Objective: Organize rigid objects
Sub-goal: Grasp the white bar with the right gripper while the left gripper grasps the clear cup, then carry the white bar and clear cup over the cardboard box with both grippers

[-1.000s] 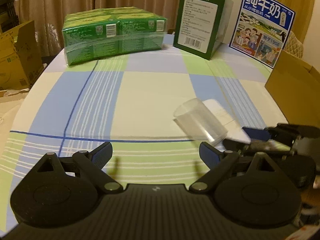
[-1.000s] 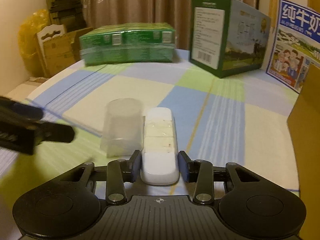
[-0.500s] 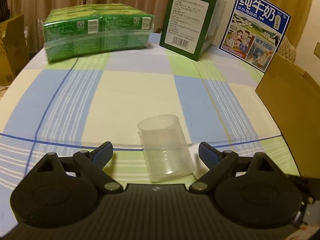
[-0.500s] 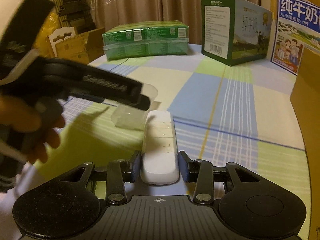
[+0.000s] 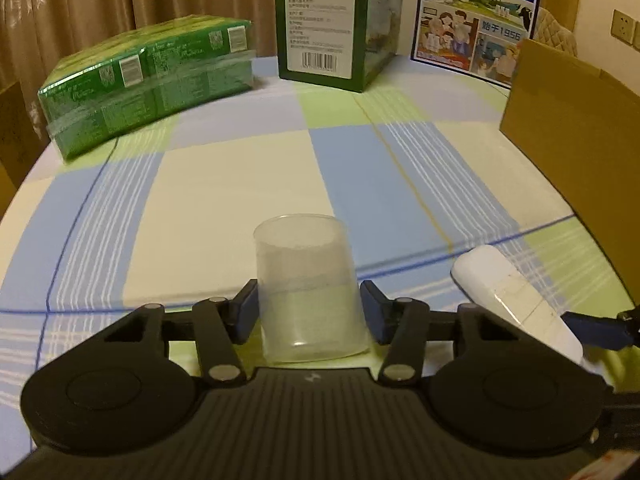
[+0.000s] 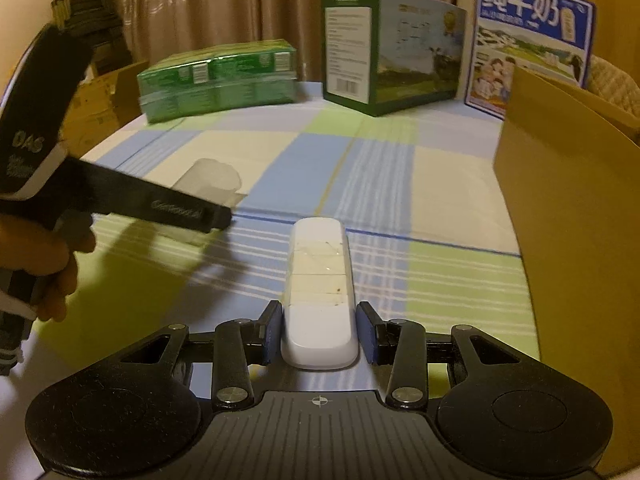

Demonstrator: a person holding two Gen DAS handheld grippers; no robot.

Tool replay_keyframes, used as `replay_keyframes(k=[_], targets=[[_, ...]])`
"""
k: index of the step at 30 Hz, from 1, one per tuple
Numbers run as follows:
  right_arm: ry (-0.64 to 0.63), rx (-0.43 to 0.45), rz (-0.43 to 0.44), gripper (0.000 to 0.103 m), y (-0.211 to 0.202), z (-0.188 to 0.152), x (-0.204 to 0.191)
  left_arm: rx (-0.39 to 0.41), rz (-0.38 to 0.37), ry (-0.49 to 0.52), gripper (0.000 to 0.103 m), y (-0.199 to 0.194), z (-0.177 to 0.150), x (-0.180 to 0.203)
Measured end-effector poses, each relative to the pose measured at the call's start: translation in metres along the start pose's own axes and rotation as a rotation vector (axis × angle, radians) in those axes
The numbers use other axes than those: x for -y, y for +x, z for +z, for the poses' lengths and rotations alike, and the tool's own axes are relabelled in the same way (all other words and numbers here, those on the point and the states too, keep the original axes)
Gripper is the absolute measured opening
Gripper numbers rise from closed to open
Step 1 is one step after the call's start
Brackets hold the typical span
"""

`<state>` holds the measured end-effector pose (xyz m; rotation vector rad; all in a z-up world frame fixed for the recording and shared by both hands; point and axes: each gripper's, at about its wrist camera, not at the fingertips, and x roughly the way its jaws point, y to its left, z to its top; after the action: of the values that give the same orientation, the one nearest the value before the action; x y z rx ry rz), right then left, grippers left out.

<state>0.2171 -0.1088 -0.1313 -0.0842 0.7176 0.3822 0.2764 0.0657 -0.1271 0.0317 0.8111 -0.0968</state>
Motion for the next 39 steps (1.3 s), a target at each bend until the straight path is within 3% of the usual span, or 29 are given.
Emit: replay_keyframes(k=[9,19,25,39], targets=[[0.045,-0.056,-0.032,0.037,-0.043,-0.027,0.012,-0.055,-0.048,0.047,0.048,-0.047,-0.038,0.036],[0.075,-0.100,-0.057,0.037,-0.105,-0.072,0.015,-0.035,-0.051,0.061,0.047,-0.115,-0.094,0.071],[0.105,-0.098,-0.076,0.049,-0.107,-0.072,0.020,-0.001,-0.027,0.050,0.048,-0.120,-0.101,0.073],[0.128,-0.062,-0.053,0.050,-0.099,-0.067,0.026,0.002,-0.003,0.009,0.048,-0.112,-0.101,0.069]])
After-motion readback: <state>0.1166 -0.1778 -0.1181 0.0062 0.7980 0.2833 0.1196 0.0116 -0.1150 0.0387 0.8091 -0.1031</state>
